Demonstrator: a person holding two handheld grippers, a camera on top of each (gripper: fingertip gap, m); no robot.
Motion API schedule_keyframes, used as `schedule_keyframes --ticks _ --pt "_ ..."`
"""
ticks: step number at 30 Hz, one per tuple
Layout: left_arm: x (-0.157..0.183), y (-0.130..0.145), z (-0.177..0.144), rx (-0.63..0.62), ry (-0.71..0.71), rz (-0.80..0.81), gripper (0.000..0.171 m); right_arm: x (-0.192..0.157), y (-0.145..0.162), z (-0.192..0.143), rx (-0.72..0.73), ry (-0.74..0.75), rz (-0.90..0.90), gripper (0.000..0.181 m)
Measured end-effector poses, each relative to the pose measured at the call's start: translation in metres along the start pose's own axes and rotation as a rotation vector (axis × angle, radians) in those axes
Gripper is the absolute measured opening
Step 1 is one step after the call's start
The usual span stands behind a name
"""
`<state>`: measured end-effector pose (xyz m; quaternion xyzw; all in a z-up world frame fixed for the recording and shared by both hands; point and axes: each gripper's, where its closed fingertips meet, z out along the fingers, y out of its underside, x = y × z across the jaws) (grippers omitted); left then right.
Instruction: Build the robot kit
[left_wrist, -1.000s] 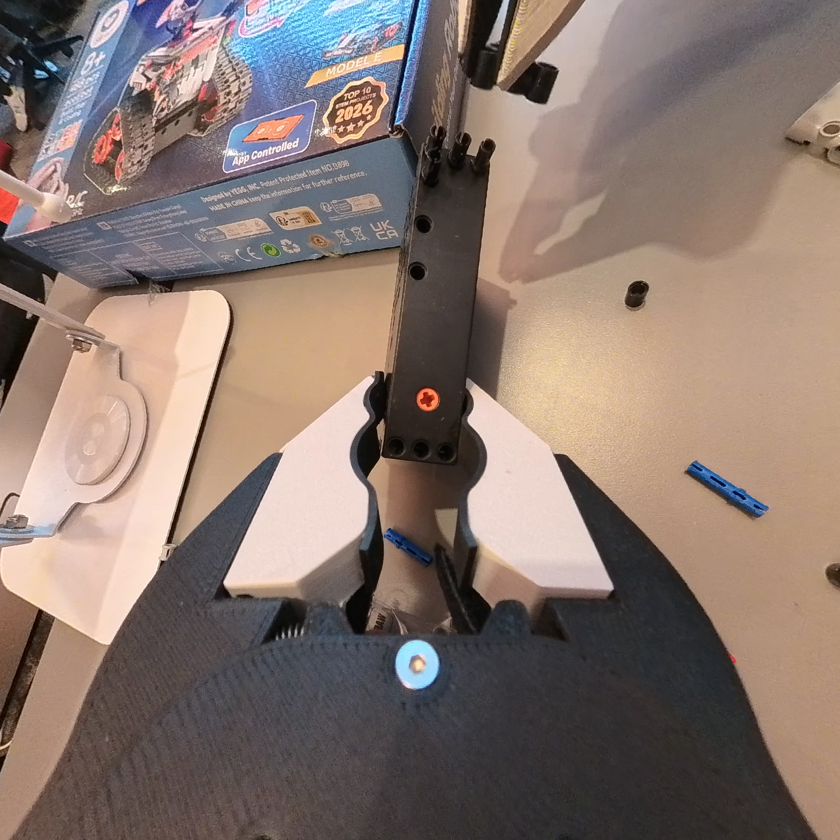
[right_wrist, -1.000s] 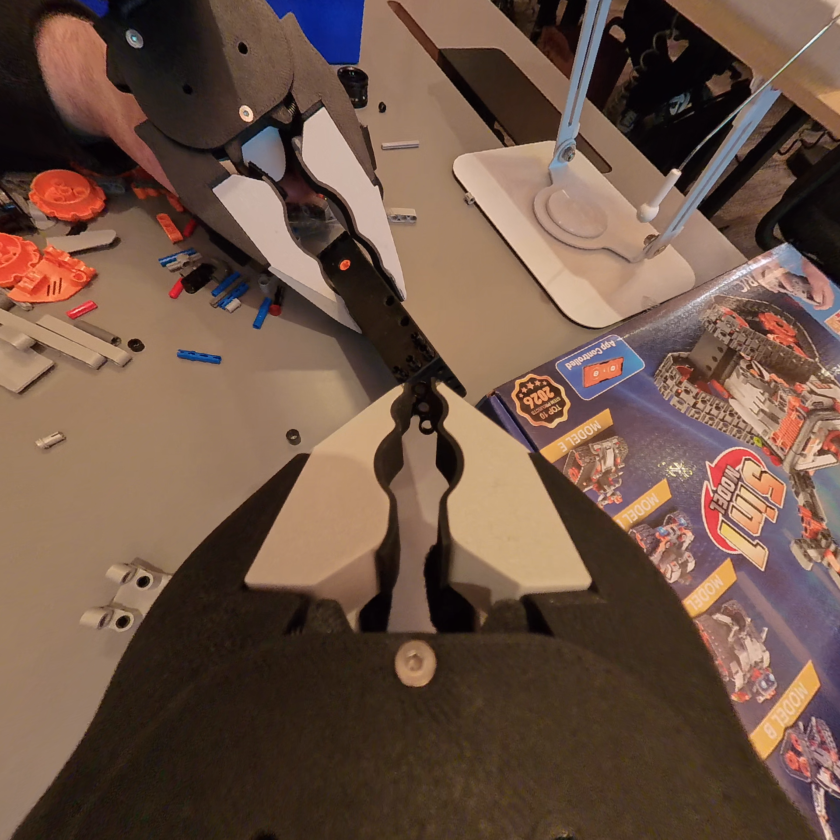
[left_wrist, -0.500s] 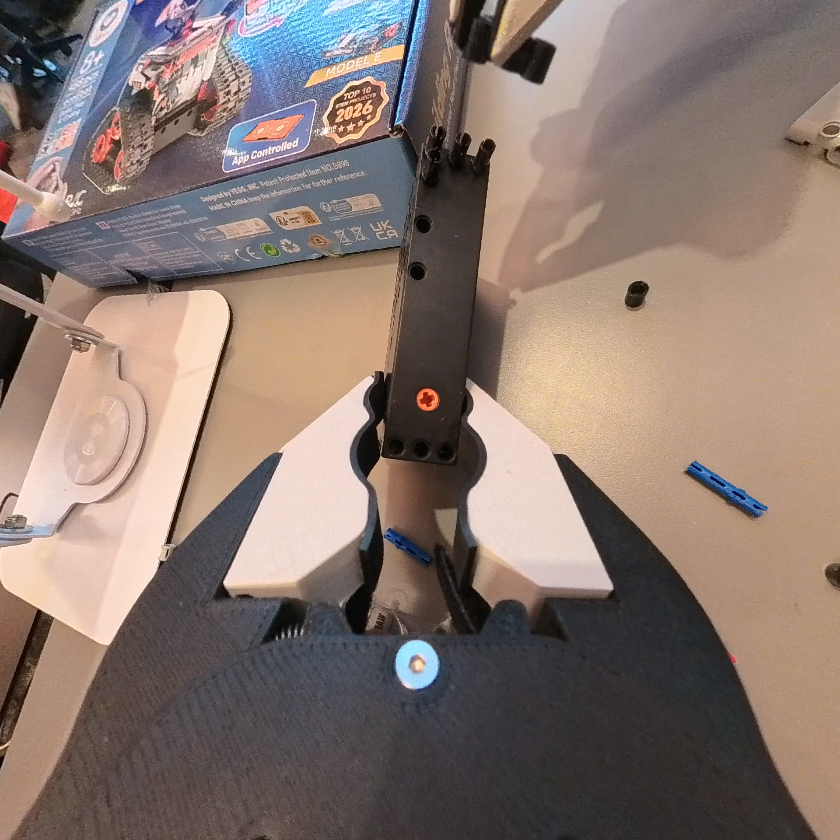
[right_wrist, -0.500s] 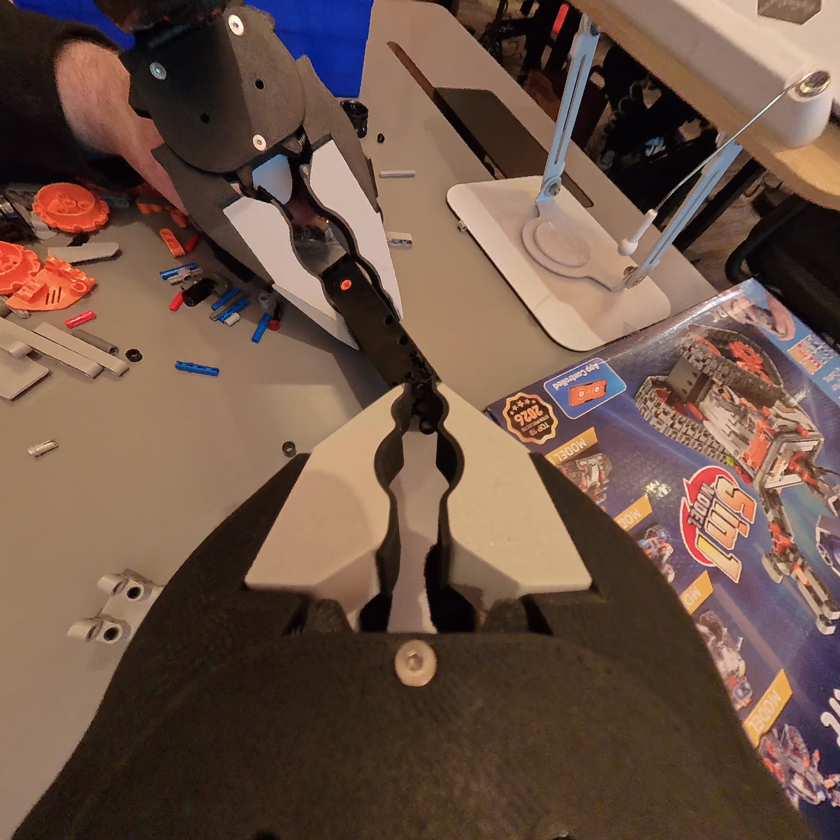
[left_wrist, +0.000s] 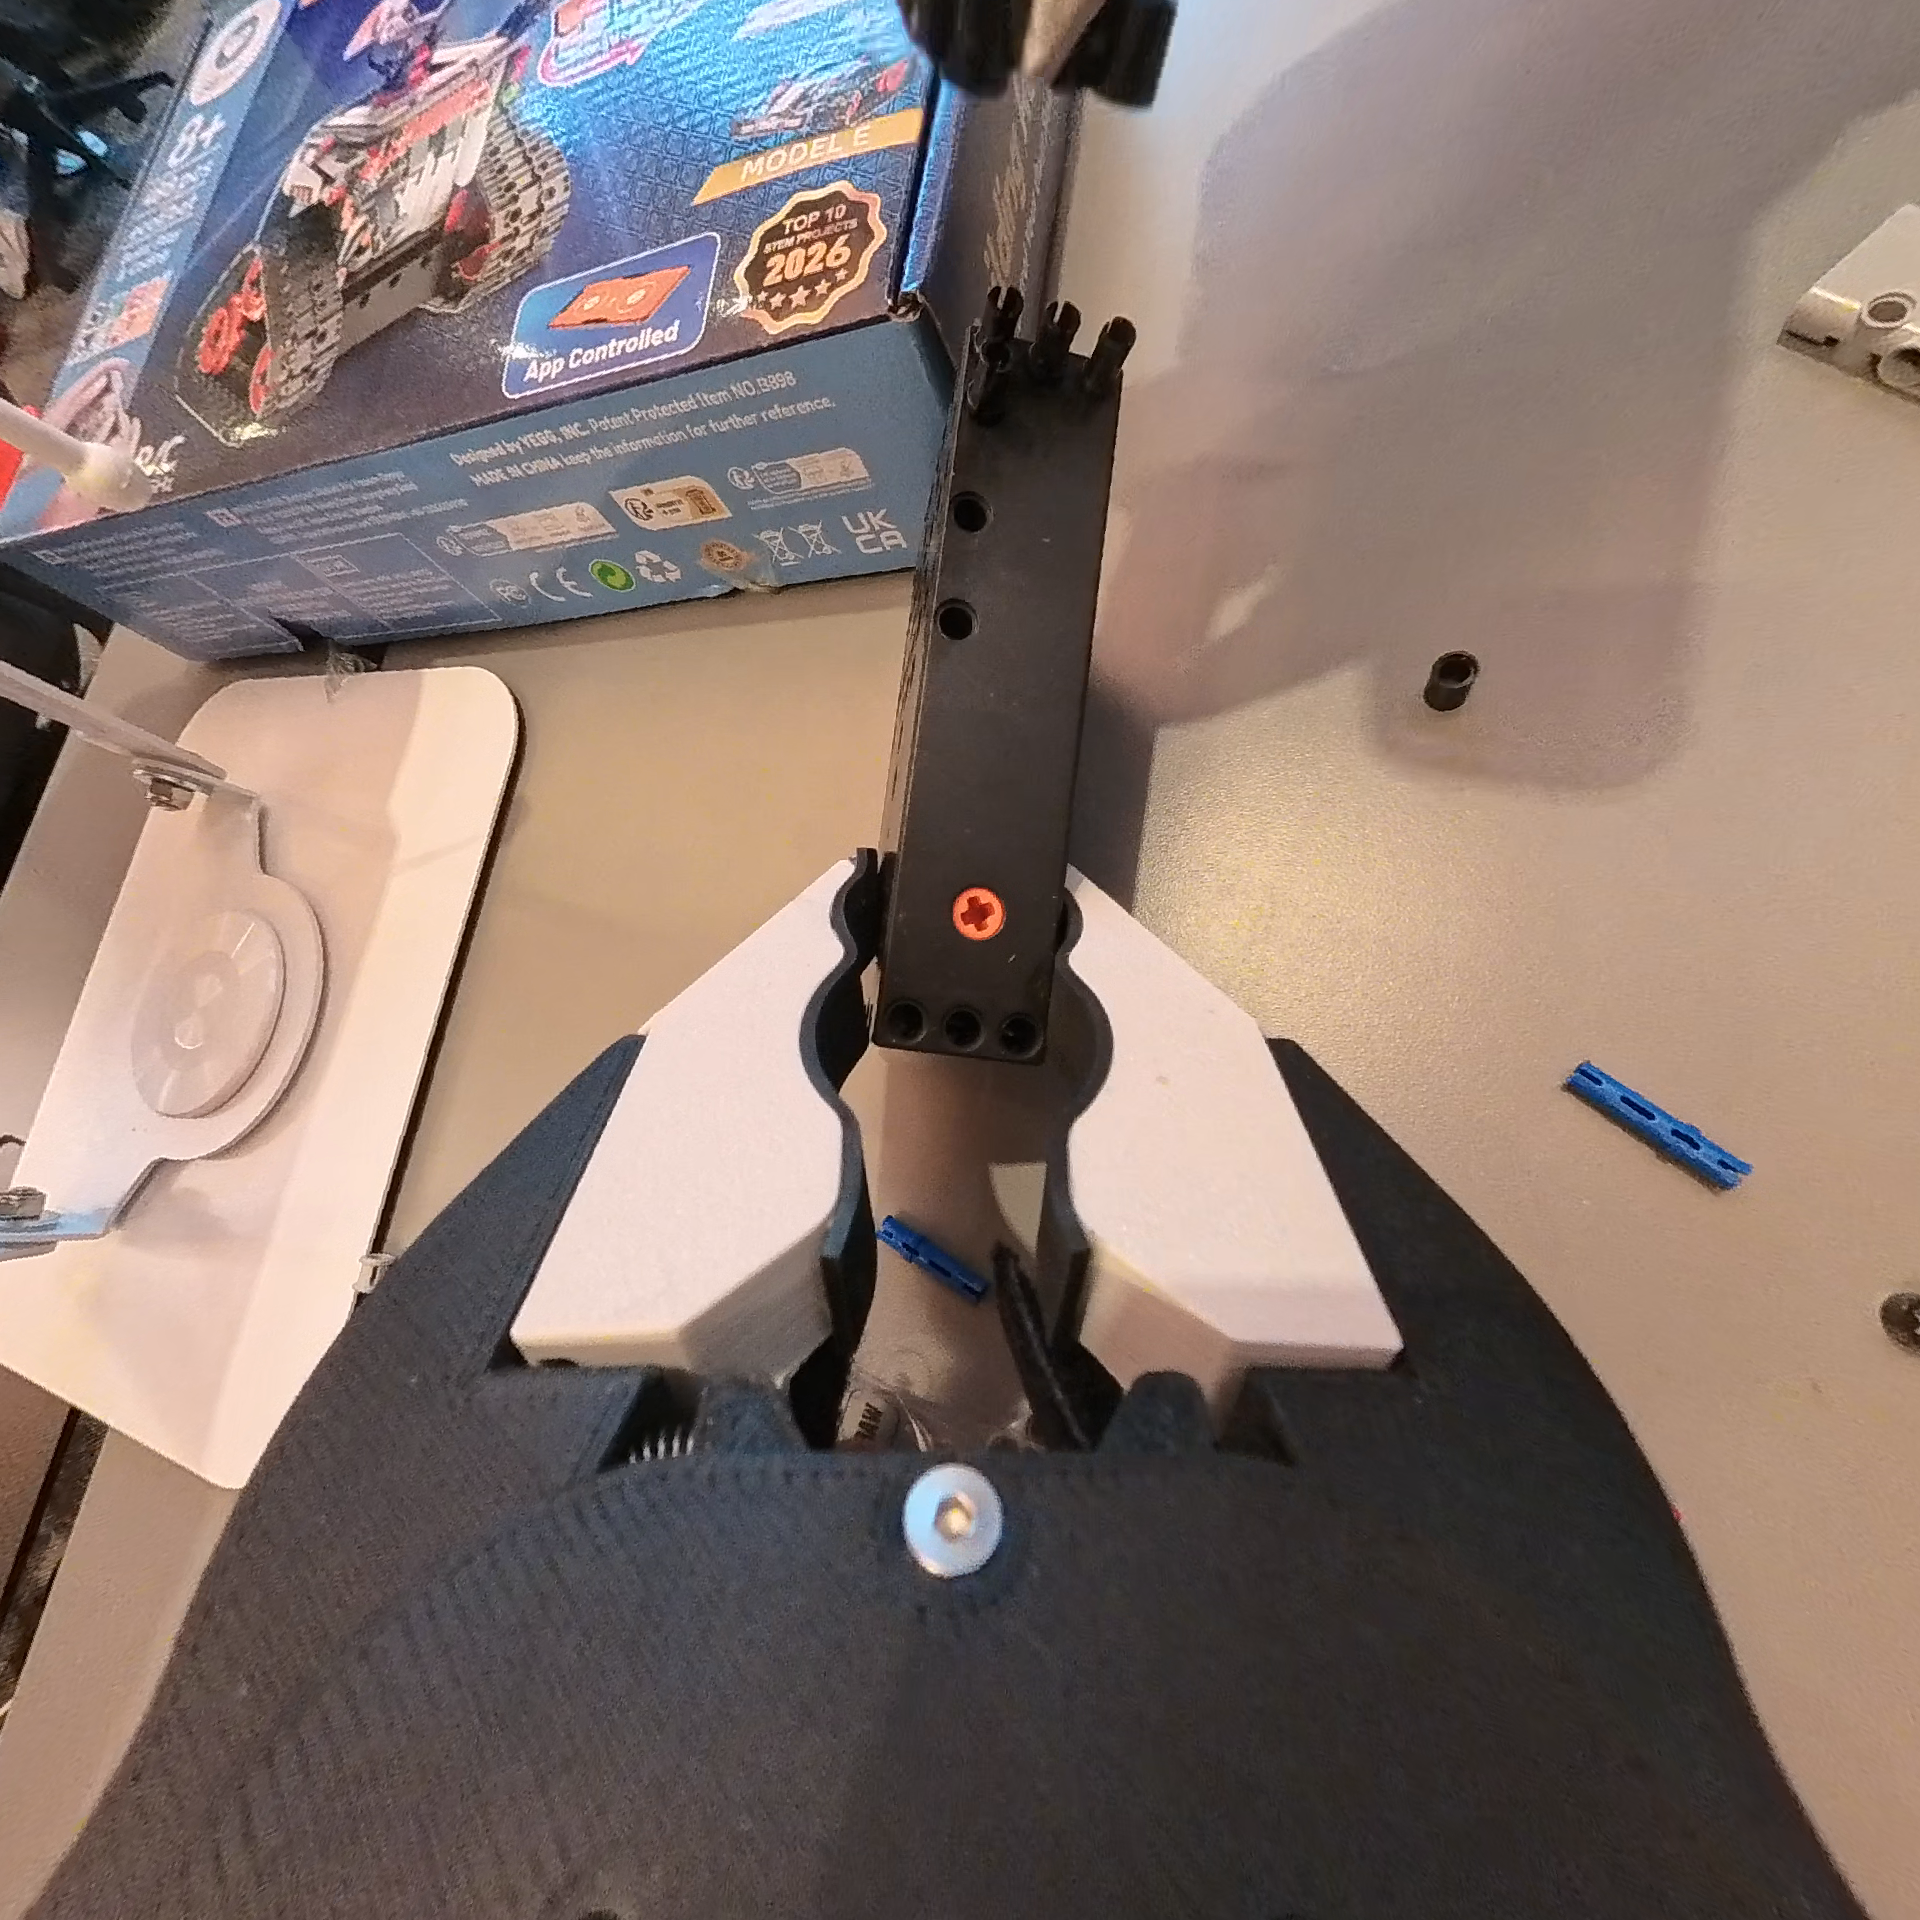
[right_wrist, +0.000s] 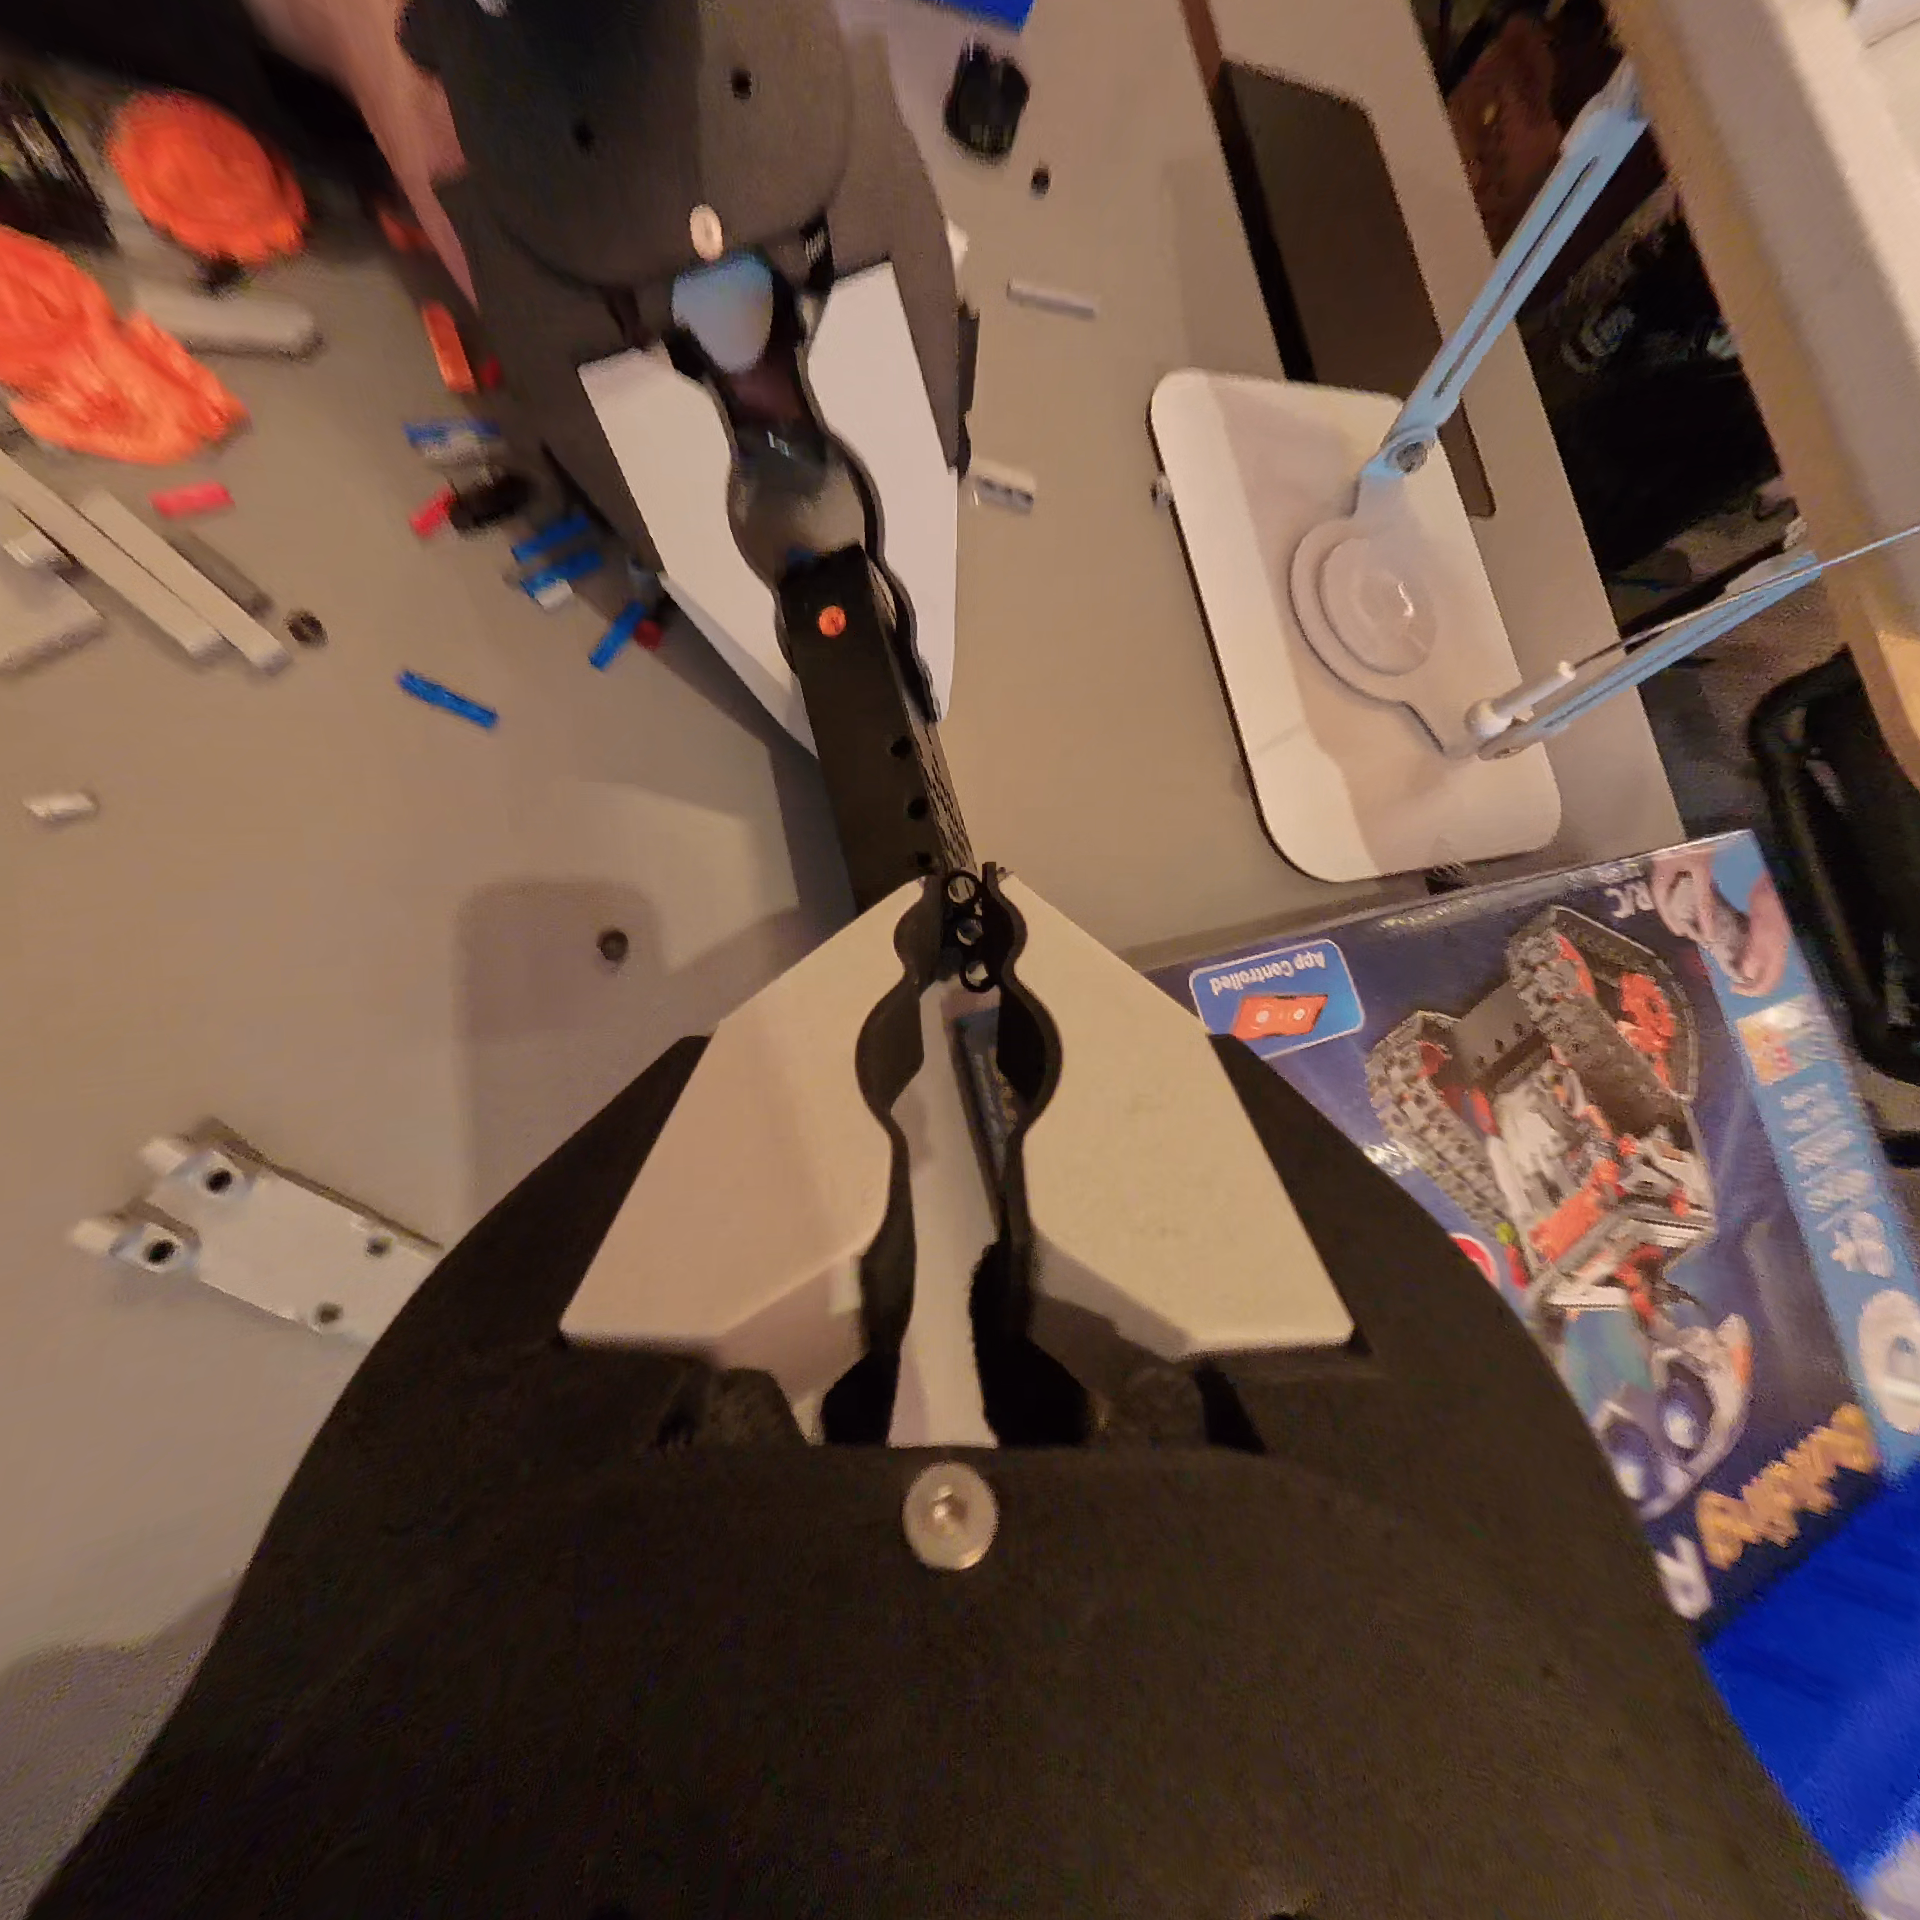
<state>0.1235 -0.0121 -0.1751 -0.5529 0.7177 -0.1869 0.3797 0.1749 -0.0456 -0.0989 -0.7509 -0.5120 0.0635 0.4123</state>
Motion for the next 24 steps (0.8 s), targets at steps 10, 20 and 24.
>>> schedule_keyframes --ticks 10,20,24 --pt "0.0 0.0 0.0 0.001 -0.004 0.003 0.028 -0.009 0.006 0.021 -0.146 0.039 -0.154 0.005" --pt "0.0 0.0 0.0 0.0 -0.005 0.004 0.028 -0.009 0.005 0.023 -0.16 0.068 -0.171 0.005" --pt "0.0 0.0 0.0 0.0 -0.006 0.006 0.028 -0.01 0.006 0.025 -0.156 0.069 -0.17 0.005"
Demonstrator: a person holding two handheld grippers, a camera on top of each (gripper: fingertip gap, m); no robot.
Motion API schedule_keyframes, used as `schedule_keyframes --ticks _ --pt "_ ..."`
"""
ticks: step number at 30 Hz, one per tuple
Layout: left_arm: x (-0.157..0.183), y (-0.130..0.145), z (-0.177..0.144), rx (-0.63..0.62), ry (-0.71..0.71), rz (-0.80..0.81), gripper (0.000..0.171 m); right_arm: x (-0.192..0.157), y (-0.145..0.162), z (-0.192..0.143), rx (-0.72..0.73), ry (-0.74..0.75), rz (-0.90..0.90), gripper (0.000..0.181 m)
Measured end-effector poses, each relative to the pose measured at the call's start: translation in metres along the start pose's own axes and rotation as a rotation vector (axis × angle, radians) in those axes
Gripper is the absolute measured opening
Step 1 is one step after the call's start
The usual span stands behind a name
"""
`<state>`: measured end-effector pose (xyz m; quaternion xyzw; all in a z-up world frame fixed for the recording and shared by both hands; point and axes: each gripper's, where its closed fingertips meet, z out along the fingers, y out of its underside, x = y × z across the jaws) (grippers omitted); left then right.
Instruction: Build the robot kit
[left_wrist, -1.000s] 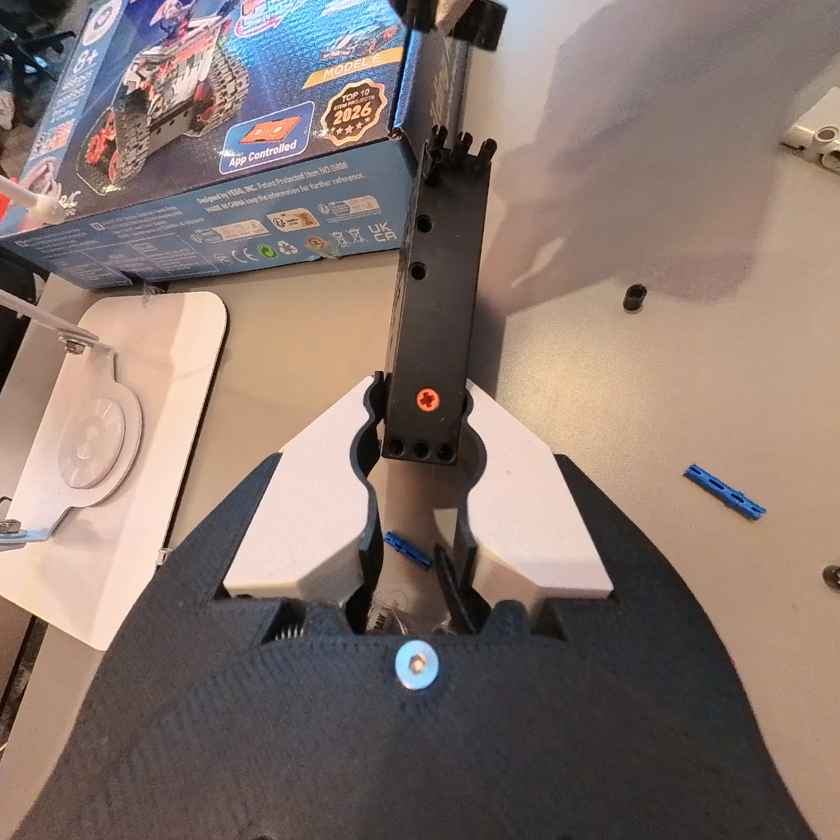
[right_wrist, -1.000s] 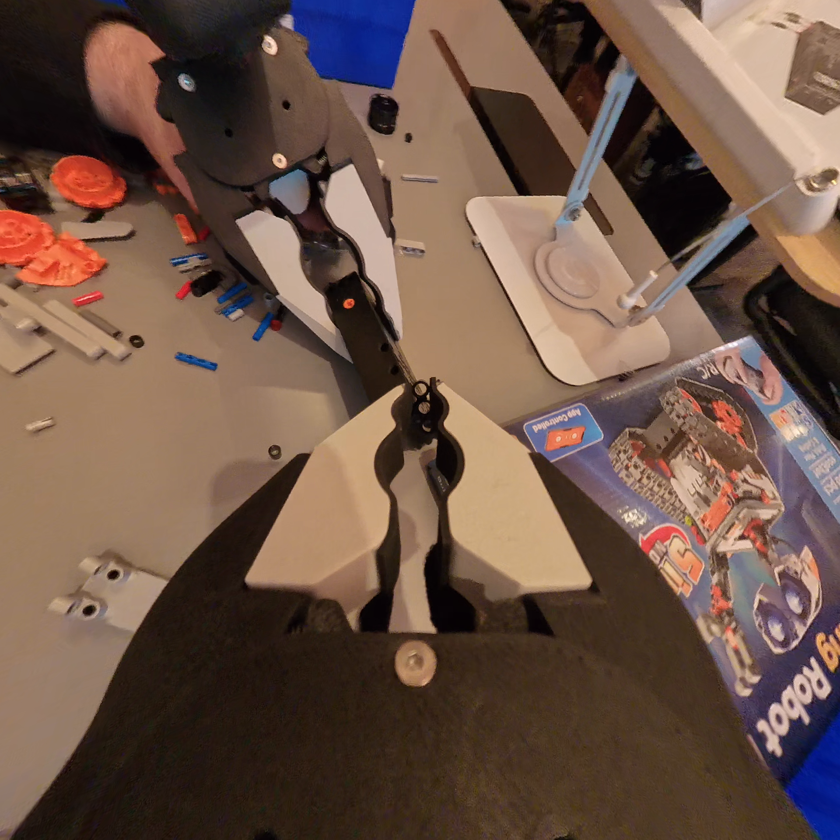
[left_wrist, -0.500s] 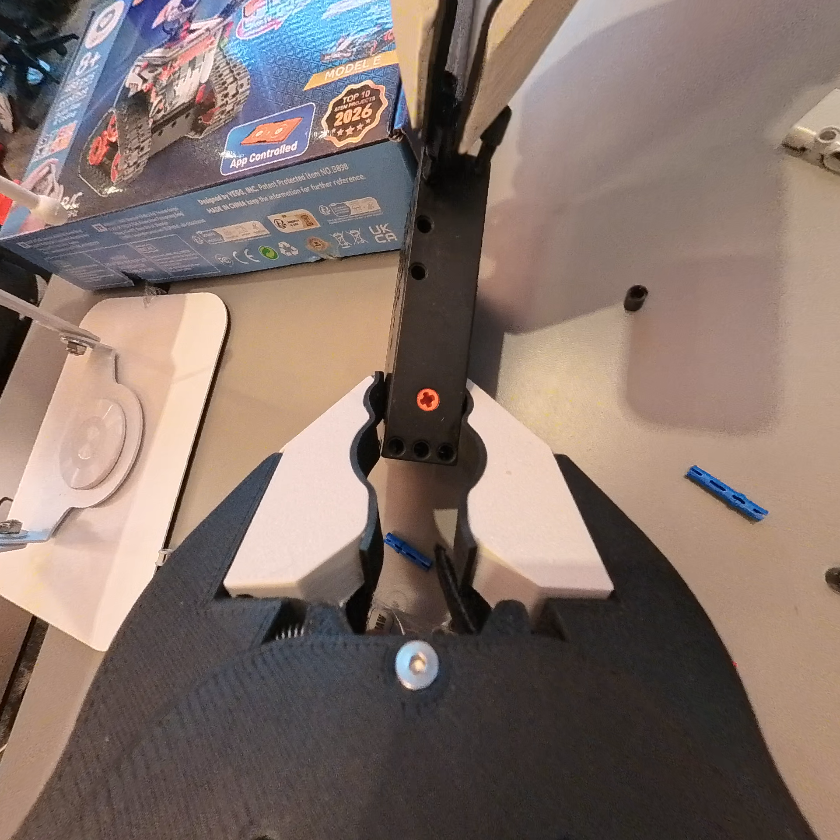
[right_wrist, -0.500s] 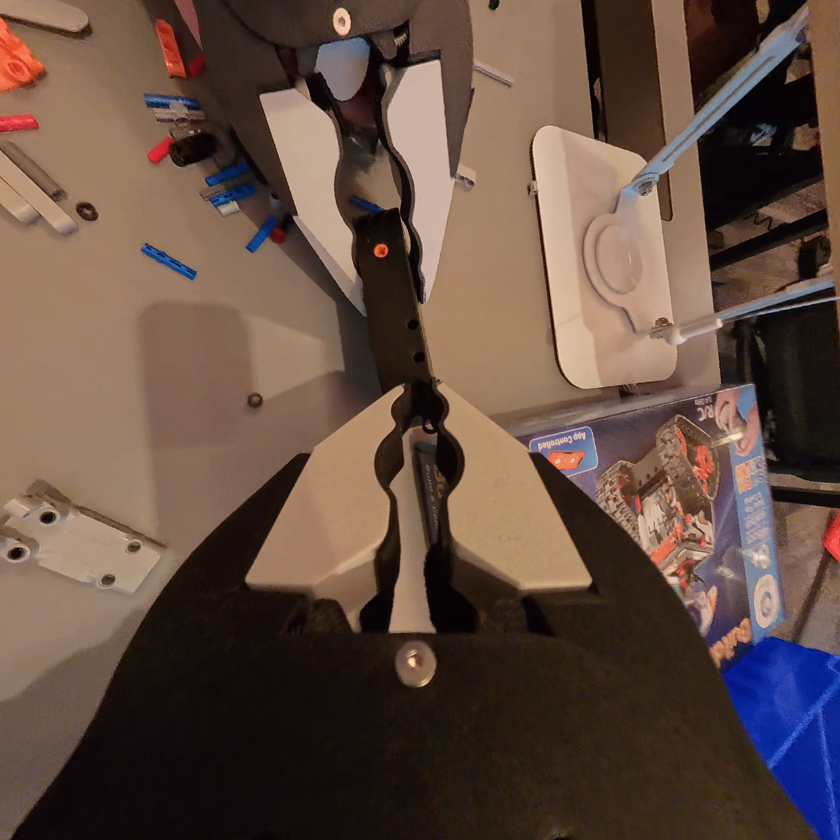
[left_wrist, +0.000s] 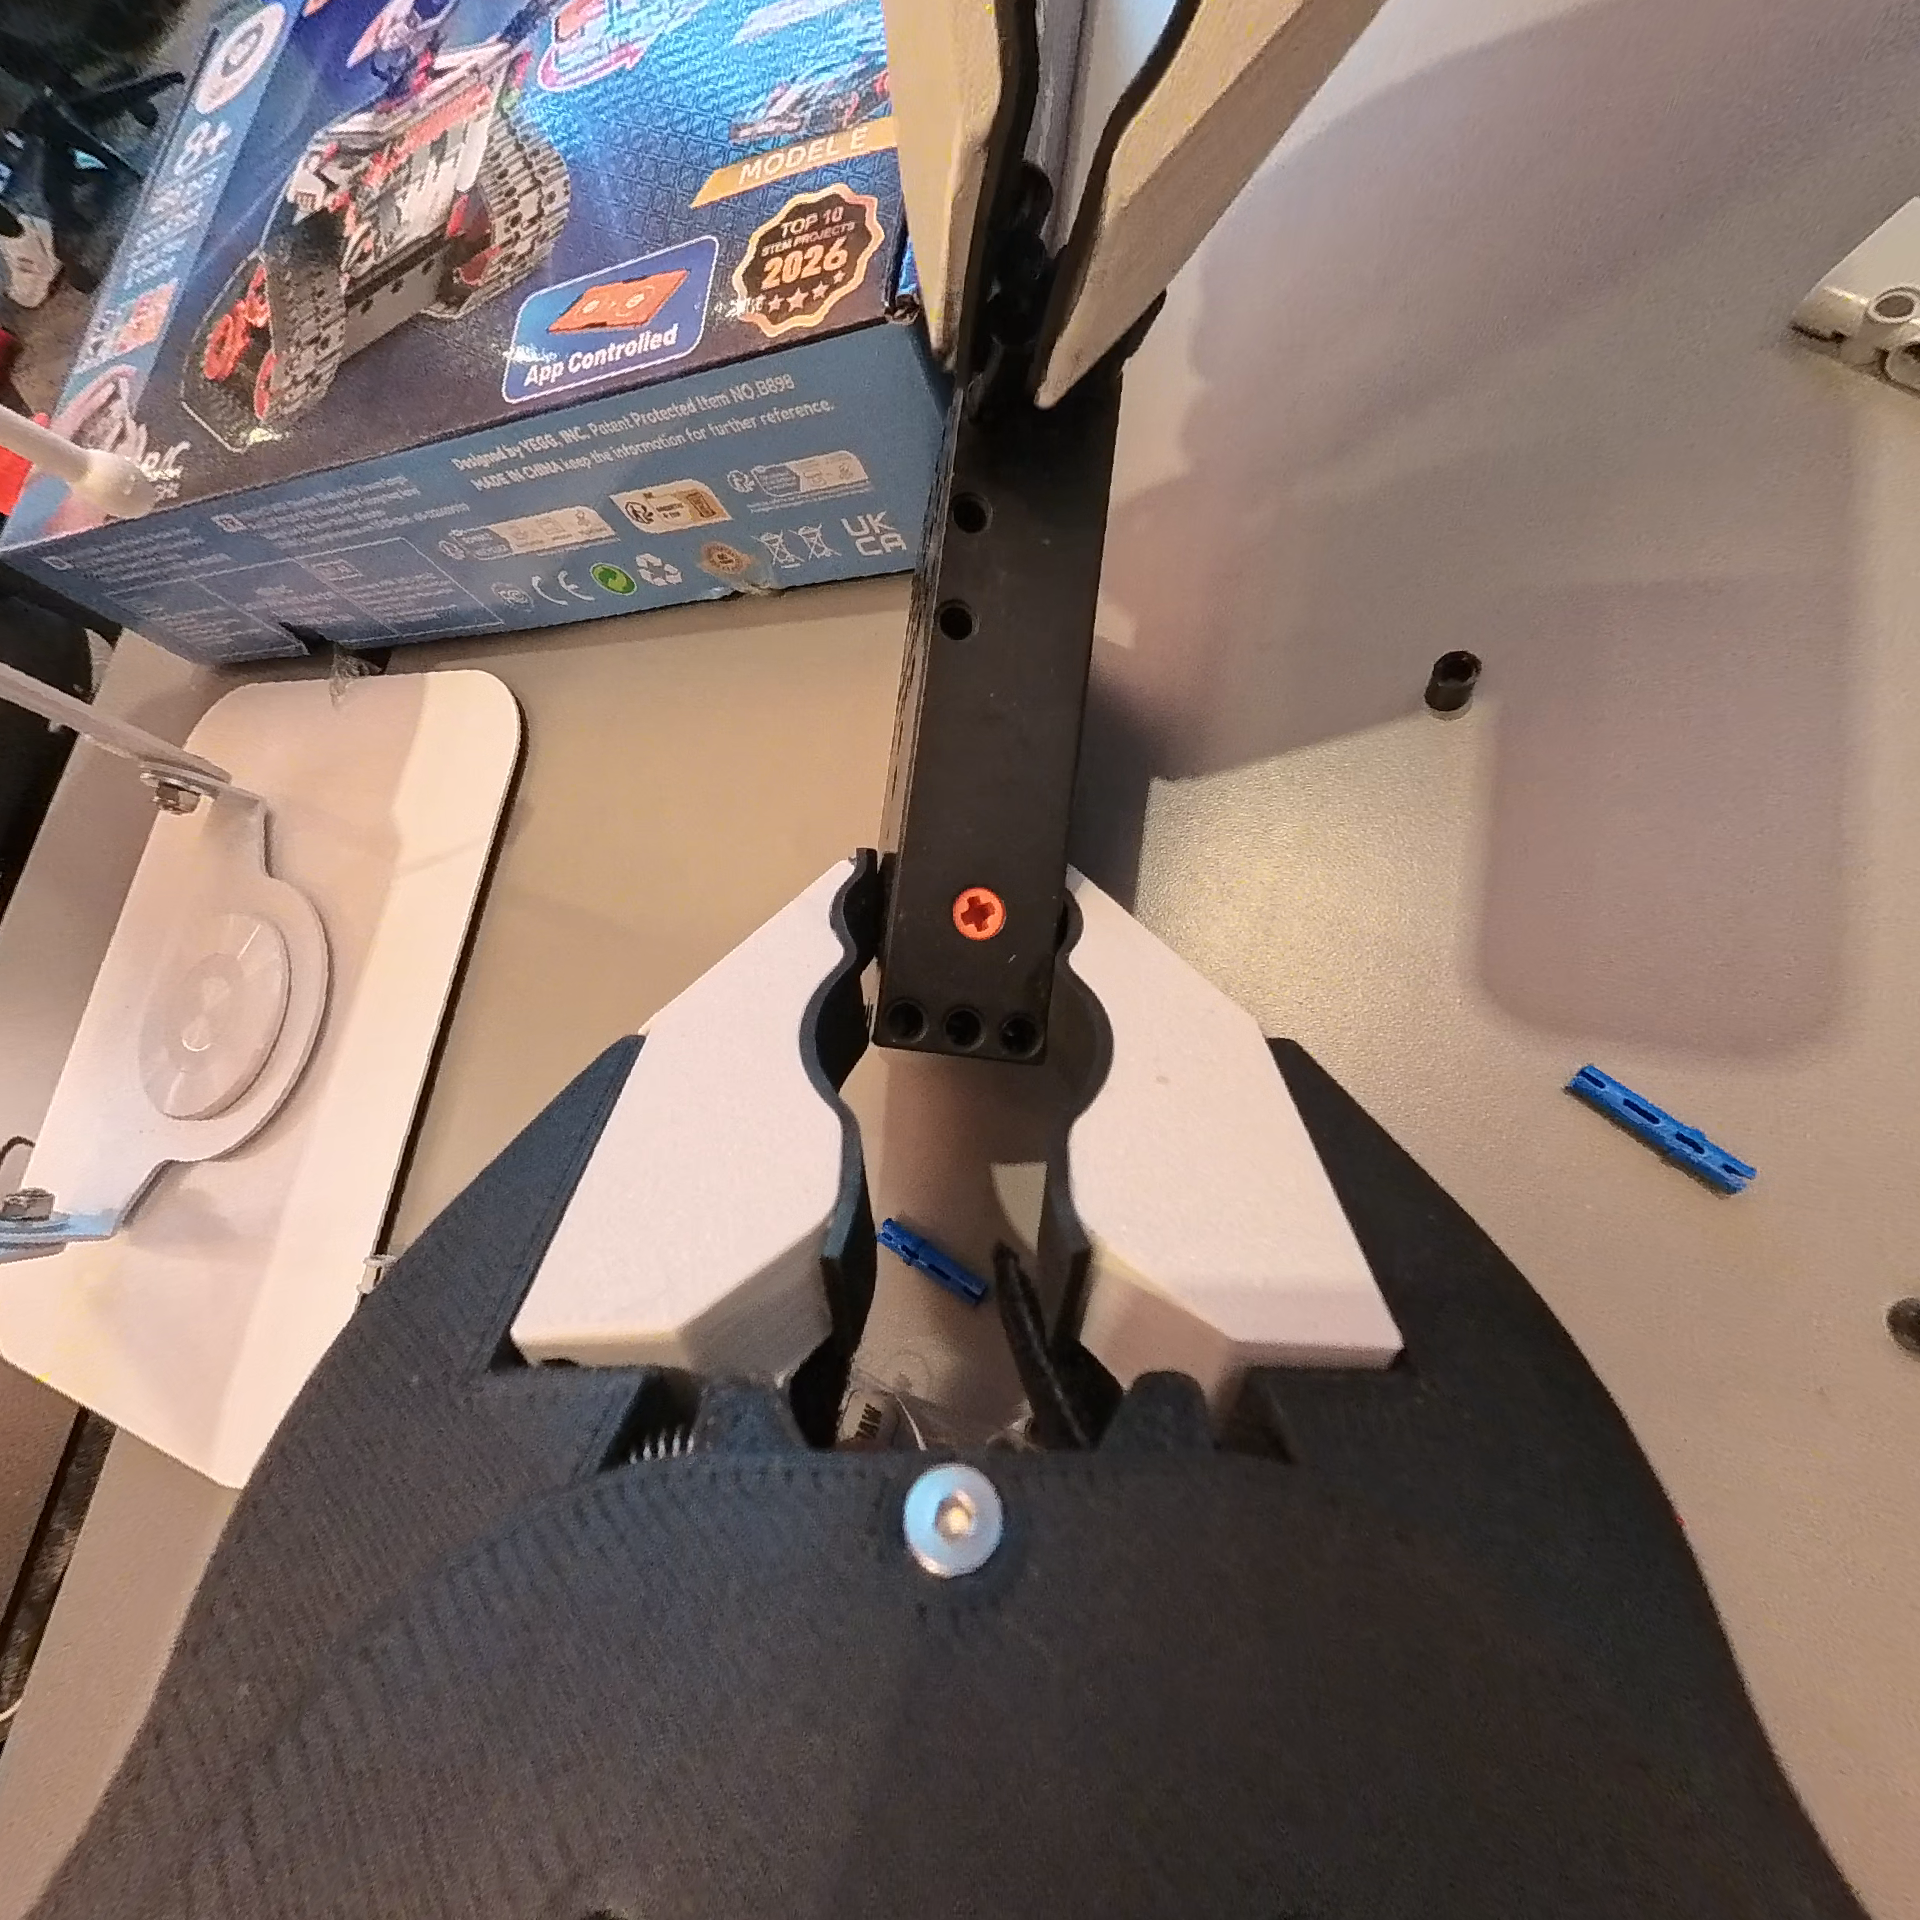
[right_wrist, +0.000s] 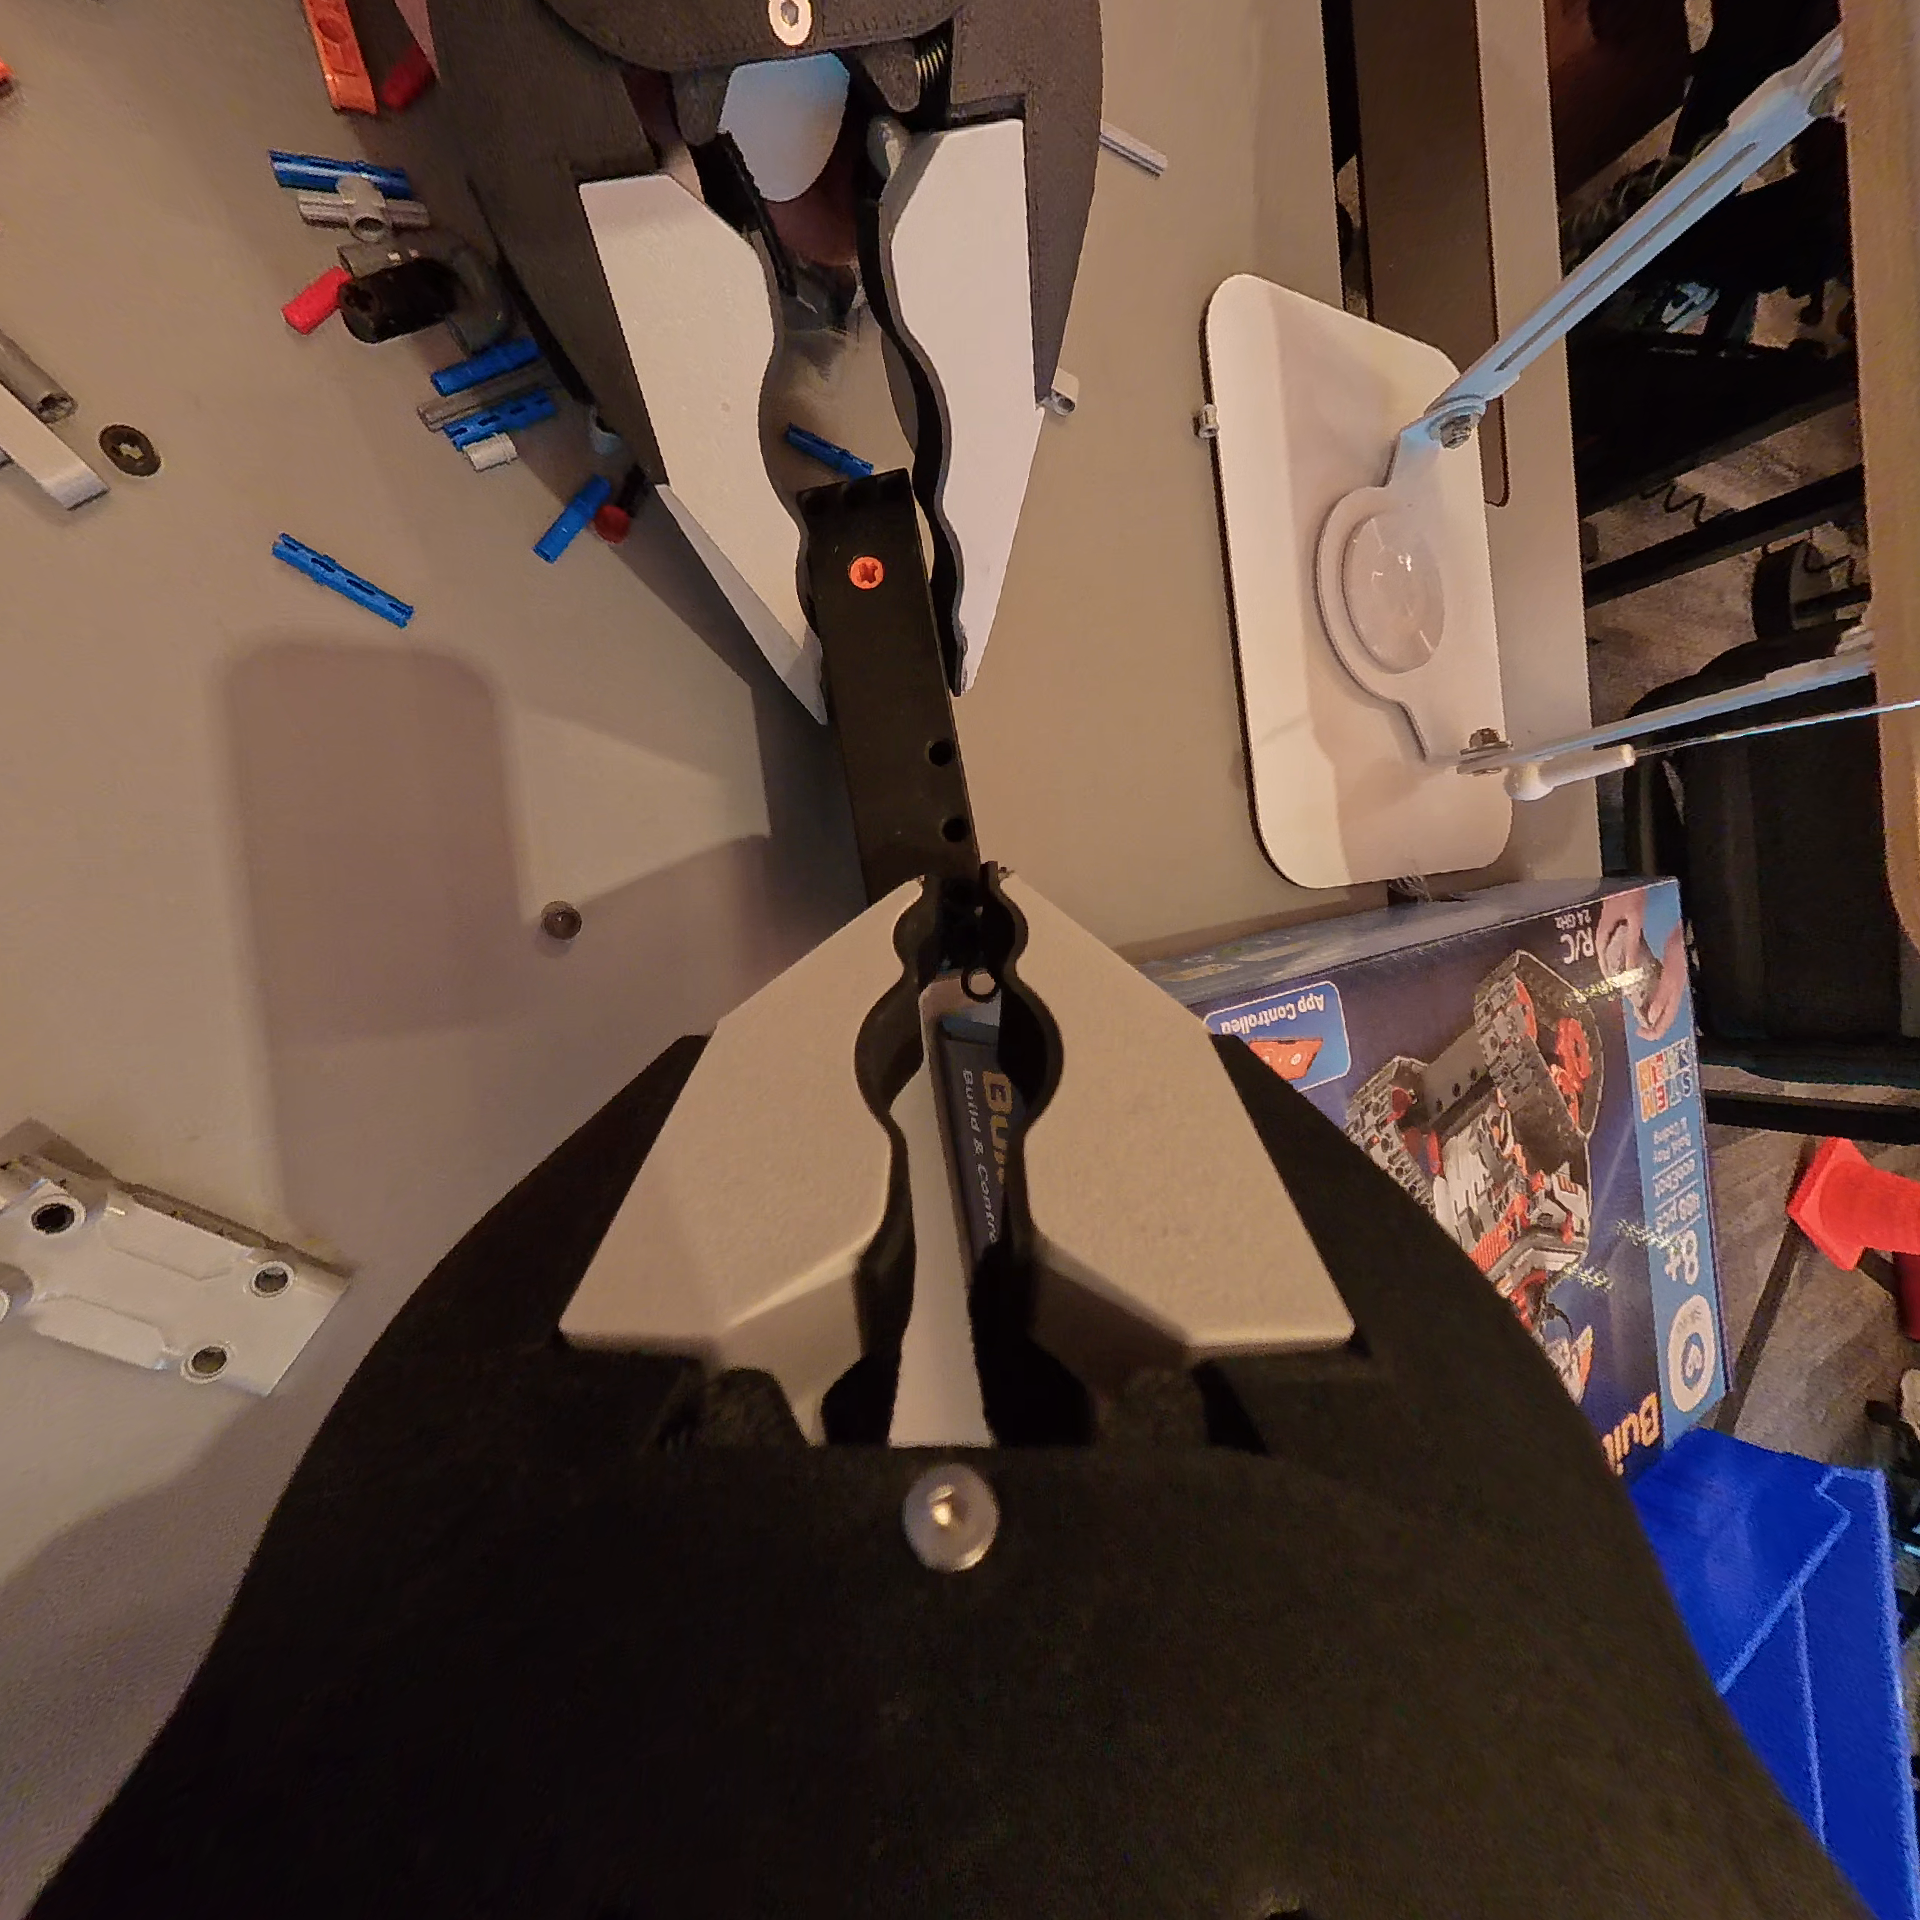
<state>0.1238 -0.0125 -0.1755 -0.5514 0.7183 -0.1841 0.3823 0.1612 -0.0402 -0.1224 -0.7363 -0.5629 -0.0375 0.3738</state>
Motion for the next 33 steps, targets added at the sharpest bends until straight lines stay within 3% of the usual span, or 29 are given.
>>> schedule_keyframes --ticks 13,20,25,33 --pt "0.001 0.0 0.0 -0.001 -0.001 0.007 0.028 -0.001 -0.002 -0.006 0.092 -0.027 0.093 0.005" --pt "0.024 -0.002 -0.007 -0.024 0.02 0.227 0.029 0.018 0.002 -0.044 0.24 0.008 0.214 0.005" --pt "0.025 -0.001 -0.007 -0.061 -0.044 0.355 0.03 0.02 0.011 -0.045 0.22 0.025 0.215 0.005" --pt "0.023 -0.002 -0.005 -0.063 -0.092 0.41 0.028 0.01 0.001 -0.045 0.236 -0.012 0.192 0.005"
